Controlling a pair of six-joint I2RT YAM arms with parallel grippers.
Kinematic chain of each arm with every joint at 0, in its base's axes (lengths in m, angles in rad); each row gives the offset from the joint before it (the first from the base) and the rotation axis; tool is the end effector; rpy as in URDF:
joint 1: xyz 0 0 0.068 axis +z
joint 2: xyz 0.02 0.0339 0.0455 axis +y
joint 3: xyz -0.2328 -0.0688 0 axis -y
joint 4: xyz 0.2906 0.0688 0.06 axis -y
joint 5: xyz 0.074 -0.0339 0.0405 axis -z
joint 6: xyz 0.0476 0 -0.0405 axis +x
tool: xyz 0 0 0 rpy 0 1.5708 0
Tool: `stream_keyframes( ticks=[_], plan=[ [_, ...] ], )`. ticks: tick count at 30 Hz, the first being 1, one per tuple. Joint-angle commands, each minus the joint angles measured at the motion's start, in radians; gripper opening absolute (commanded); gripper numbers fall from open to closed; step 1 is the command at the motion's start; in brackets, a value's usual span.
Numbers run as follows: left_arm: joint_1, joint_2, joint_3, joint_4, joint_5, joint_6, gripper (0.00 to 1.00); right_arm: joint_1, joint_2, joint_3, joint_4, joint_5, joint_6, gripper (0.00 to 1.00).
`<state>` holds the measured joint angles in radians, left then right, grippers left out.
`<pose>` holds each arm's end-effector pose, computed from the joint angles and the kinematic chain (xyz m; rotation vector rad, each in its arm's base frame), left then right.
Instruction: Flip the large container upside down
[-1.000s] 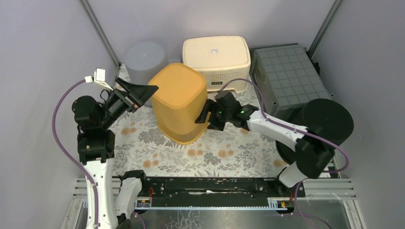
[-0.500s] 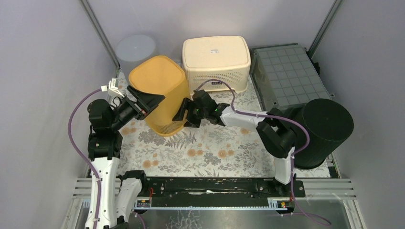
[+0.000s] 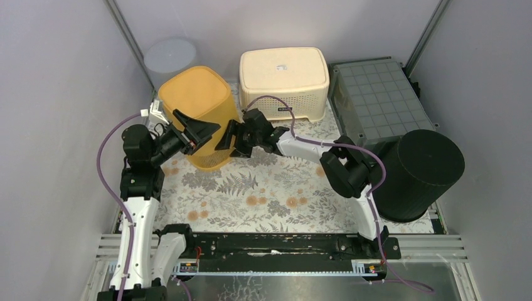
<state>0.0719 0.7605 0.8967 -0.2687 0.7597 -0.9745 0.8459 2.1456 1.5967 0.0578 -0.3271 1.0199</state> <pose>0.2404 -0.0156 0.3585 -0.3434 1.8156 -1.2927 0.3405 0.4075 0.1523 -0.0276 2.3903 1.3789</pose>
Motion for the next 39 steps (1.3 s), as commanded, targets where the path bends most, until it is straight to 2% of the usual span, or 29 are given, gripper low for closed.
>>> stream_keyframes(
  ticks=[1, 5, 10, 12, 18, 22, 25, 30, 39],
  plan=[
    [-0.006, 0.029, 0.015, 0.06, 0.034, 0.025, 1.0, -0.061, -0.011, 0.049, -0.004, -0.05, -0.051, 0.8],
    [-0.006, 0.059, 0.048, 0.013, 0.025, 0.062, 1.0, -0.12, -0.12, 0.017, -0.088, -0.045, -0.135, 0.81],
    [-0.007, 0.062, 0.048, -0.003, -0.004, 0.077, 1.0, -0.184, -0.292, 0.006, -0.277, 0.017, -0.294, 0.84],
    [-0.006, 0.063, 0.026, 0.016, -0.008, 0.071, 1.0, -0.204, -0.356, 0.0, -0.368, 0.08, -0.347, 0.84],
    [-0.01, 0.102, -0.022, 0.032, -0.018, 0.092, 1.0, -0.249, -0.612, -0.097, -0.644, 0.395, -0.465, 0.87],
    [-0.047, 0.127, -0.036, 0.047, -0.045, 0.093, 1.0, -0.331, -0.763, -0.211, -0.688, 0.428, -0.484, 0.88],
    [-0.098, 0.131, -0.027, 0.047, -0.069, 0.083, 1.0, -0.376, -0.849, -0.242, -0.728, 0.482, -0.503, 0.89],
    [-0.253, 0.128, 0.004, 0.048, -0.17, 0.063, 1.0, -0.418, -0.956, -0.292, -0.772, 0.571, -0.527, 0.92],
    [-0.562, 0.237, 0.022, 0.068, -0.363, 0.058, 1.0, -0.508, -0.99, -0.406, -0.726, 0.497, -0.531, 0.92]
  ],
)
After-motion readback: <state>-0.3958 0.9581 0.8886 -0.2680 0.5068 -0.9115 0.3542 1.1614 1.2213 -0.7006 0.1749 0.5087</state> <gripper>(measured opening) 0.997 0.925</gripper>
